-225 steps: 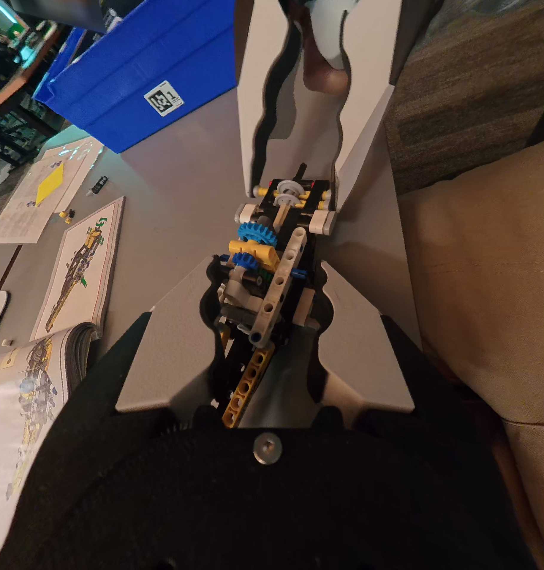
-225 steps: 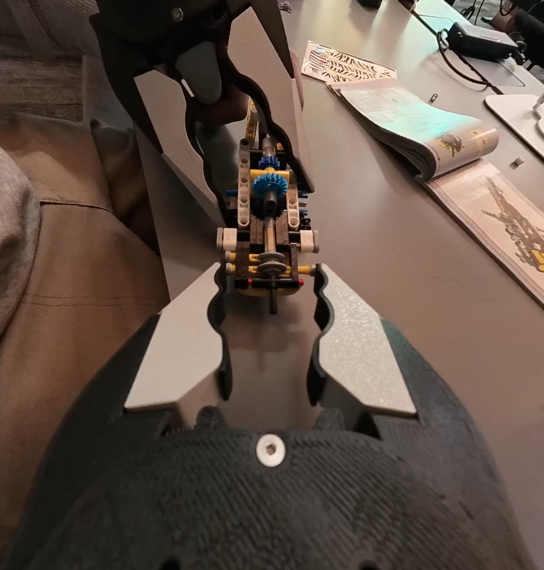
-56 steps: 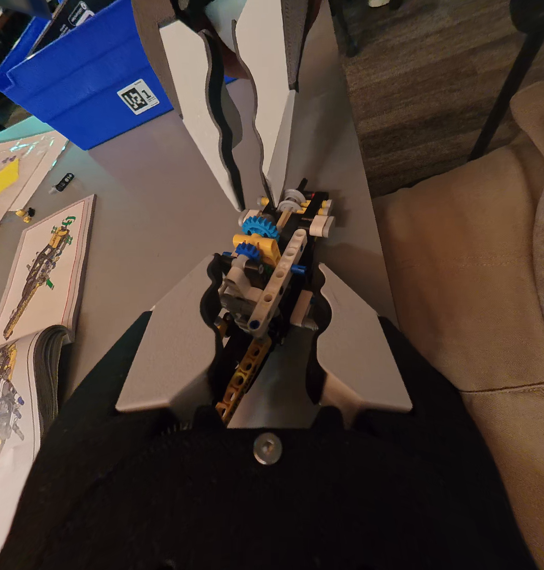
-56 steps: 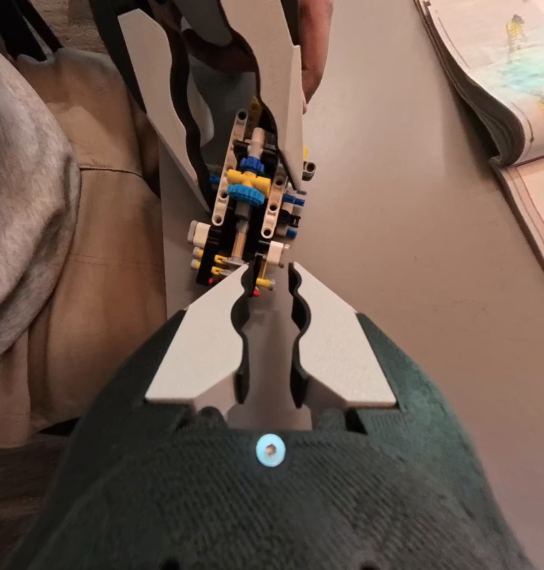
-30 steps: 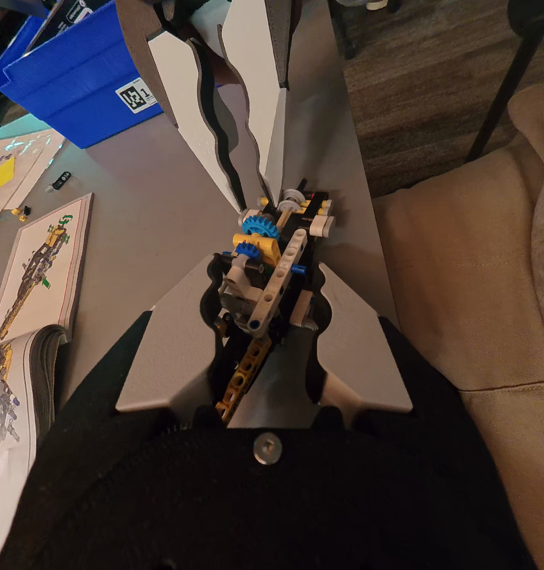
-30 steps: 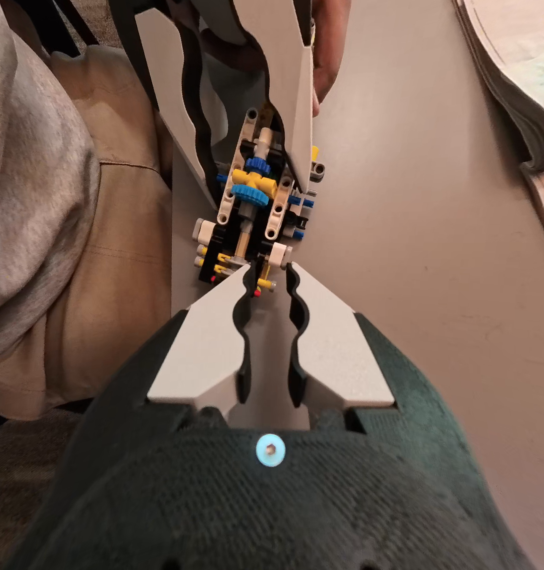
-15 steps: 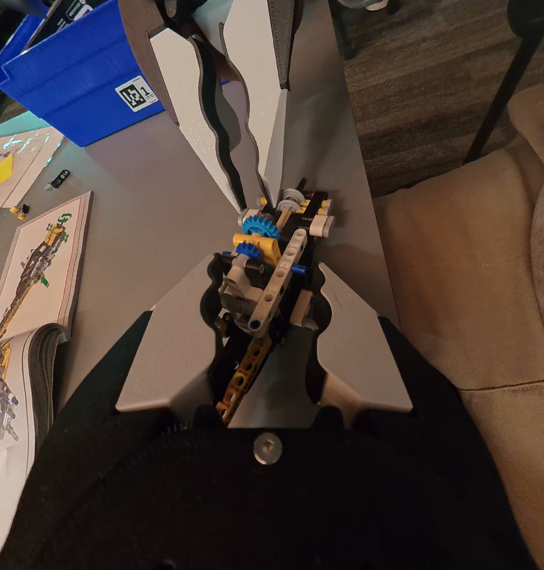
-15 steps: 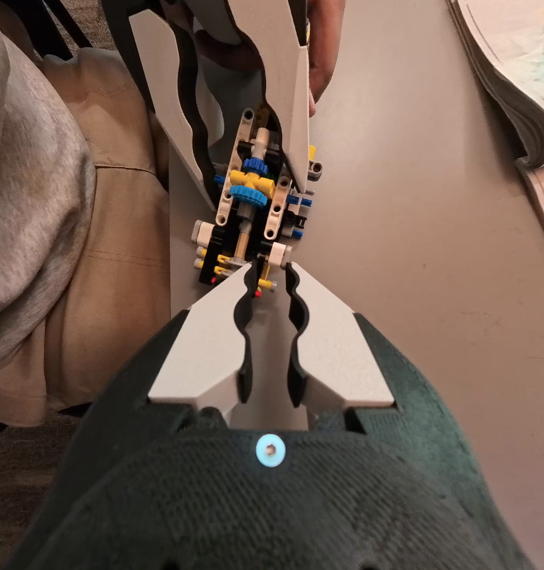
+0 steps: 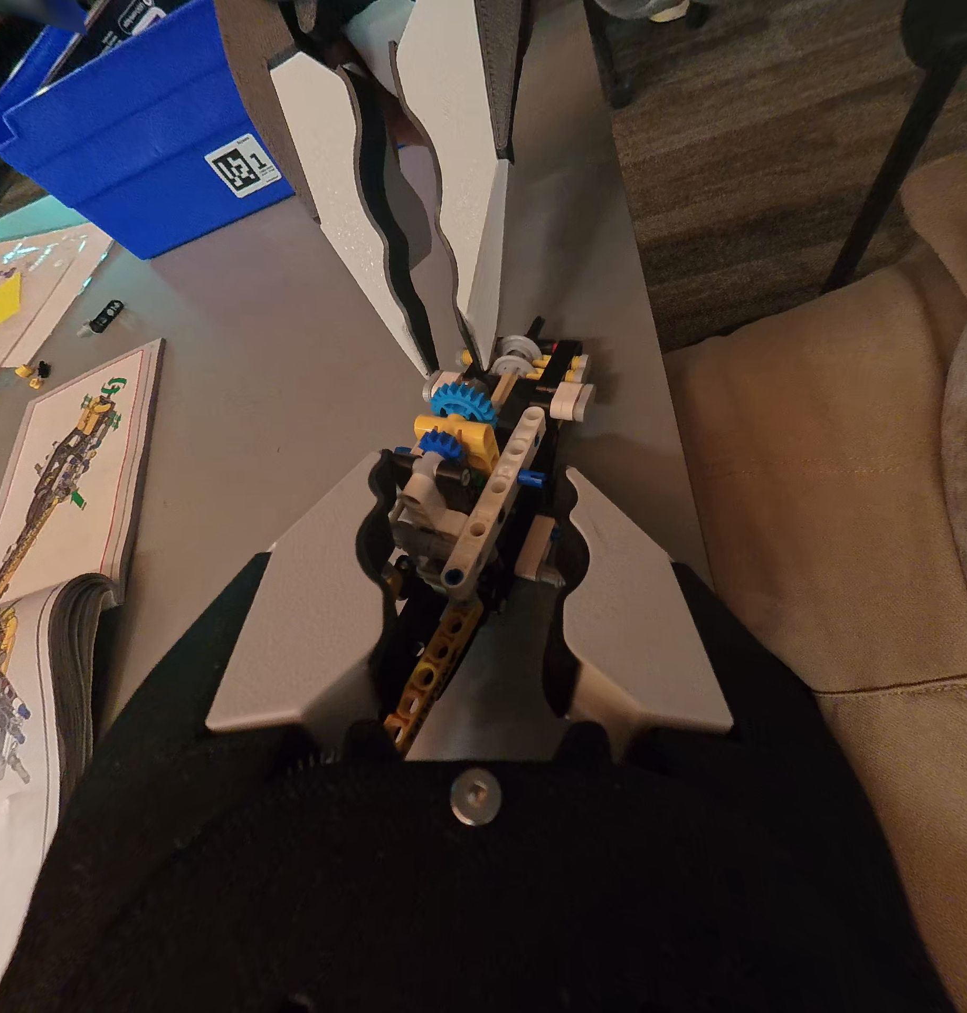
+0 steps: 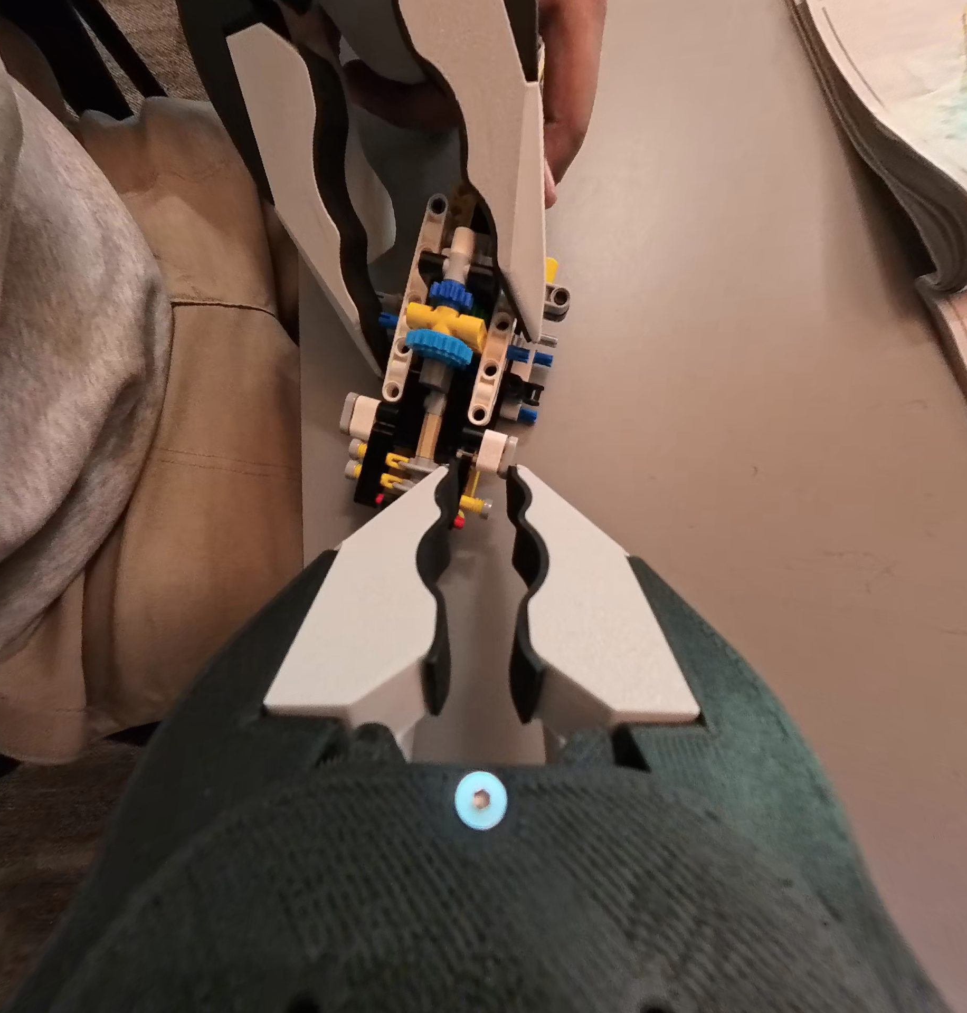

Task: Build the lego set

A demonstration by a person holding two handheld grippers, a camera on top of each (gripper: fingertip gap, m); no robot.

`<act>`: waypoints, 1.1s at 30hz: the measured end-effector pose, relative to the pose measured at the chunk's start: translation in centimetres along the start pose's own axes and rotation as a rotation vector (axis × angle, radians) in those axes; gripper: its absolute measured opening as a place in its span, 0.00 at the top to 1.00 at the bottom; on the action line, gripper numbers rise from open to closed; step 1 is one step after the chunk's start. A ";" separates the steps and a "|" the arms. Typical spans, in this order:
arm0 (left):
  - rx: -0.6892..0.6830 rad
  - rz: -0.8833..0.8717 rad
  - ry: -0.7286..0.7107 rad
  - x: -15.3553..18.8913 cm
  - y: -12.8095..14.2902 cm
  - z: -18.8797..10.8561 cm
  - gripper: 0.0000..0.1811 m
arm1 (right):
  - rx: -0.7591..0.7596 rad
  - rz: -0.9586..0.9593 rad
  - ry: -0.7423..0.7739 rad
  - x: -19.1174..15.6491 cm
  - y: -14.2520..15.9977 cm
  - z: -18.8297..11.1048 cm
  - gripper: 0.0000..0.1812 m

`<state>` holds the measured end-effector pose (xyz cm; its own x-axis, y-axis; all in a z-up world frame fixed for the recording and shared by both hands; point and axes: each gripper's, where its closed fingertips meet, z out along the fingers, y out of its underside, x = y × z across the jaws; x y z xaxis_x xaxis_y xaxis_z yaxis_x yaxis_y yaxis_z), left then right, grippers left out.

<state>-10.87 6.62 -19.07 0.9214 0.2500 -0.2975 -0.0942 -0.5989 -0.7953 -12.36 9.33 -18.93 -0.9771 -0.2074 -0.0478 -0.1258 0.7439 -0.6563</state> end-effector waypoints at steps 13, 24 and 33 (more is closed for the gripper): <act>-0.001 0.001 -0.003 0.0 0.0 0.0 0.69 | 0.007 -0.002 0.012 0.1 0.0 0.0 0.91; -0.005 0.007 -0.006 -0.1 0.0 -0.1 0.69 | 0.015 -0.005 0.023 0.2 -0.1 0.0 0.91; -0.006 0.004 -0.004 -0.1 0.1 -0.1 0.68 | 0.151 0.167 0.112 1.0 1.2 -3.3 0.81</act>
<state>-10.92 6.46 -19.10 0.9195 0.2506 -0.3030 -0.0959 -0.6043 -0.7910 -14.09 12.10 -17.22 -0.9961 -0.0113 -0.0871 0.0582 0.6572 -0.7514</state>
